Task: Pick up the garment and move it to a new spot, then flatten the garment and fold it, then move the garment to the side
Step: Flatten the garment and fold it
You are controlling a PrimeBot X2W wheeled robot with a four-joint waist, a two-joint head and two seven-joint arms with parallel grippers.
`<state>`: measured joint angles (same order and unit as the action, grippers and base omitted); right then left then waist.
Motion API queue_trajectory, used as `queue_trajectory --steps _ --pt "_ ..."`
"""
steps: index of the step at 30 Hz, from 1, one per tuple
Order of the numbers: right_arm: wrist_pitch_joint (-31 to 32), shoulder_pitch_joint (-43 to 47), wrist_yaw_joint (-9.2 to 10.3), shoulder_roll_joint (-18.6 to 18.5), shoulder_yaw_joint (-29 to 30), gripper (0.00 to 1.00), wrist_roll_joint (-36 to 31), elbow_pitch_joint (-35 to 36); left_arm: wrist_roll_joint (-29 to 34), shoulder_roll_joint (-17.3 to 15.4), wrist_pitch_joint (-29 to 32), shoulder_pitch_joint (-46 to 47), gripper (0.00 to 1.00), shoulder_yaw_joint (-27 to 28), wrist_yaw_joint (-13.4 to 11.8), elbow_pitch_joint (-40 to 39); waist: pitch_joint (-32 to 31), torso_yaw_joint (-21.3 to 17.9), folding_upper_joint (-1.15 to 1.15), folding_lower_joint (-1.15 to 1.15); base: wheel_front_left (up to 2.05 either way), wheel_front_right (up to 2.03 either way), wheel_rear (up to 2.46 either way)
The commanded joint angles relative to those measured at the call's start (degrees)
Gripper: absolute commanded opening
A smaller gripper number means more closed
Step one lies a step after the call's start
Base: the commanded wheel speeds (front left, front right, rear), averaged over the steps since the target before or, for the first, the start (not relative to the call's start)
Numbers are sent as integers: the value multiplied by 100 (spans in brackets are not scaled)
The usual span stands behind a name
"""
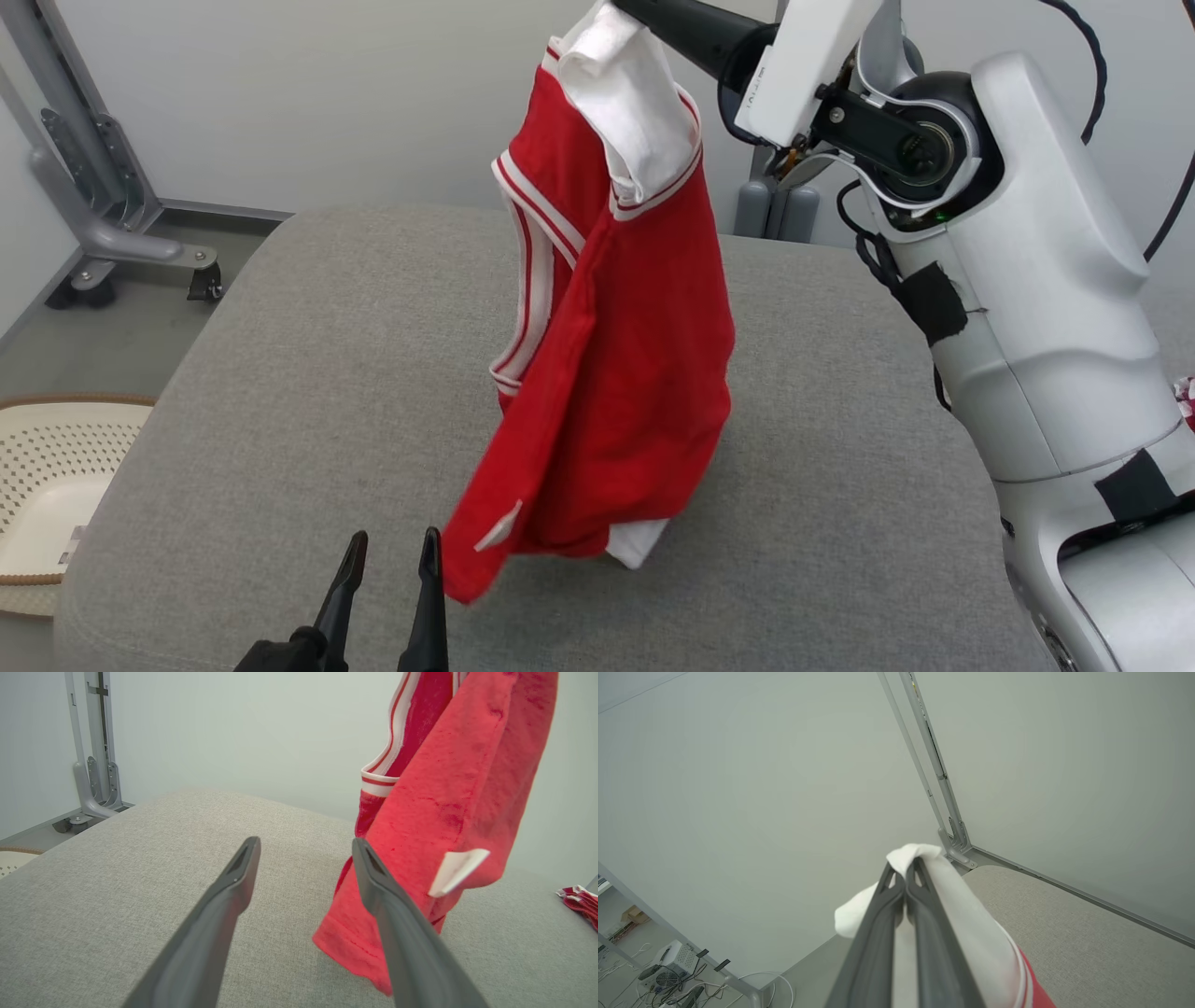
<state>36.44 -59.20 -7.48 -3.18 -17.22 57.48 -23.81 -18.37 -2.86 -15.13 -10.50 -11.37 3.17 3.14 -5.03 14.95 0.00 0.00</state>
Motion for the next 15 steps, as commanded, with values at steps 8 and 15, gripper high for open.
queue_trajectory --steps 8,15 --pt "-681 684 -1 11 -63 0 -311 -490 -127 -10 1 -117 100 -42 -207 -91 -129 83 0 0 0 0 0" --pt "-382 2298 -1 -17 714 0 -945 -137 -107 -10 0 -214 100 124 -269 -189 -82 -170 0 0 0 0 0"
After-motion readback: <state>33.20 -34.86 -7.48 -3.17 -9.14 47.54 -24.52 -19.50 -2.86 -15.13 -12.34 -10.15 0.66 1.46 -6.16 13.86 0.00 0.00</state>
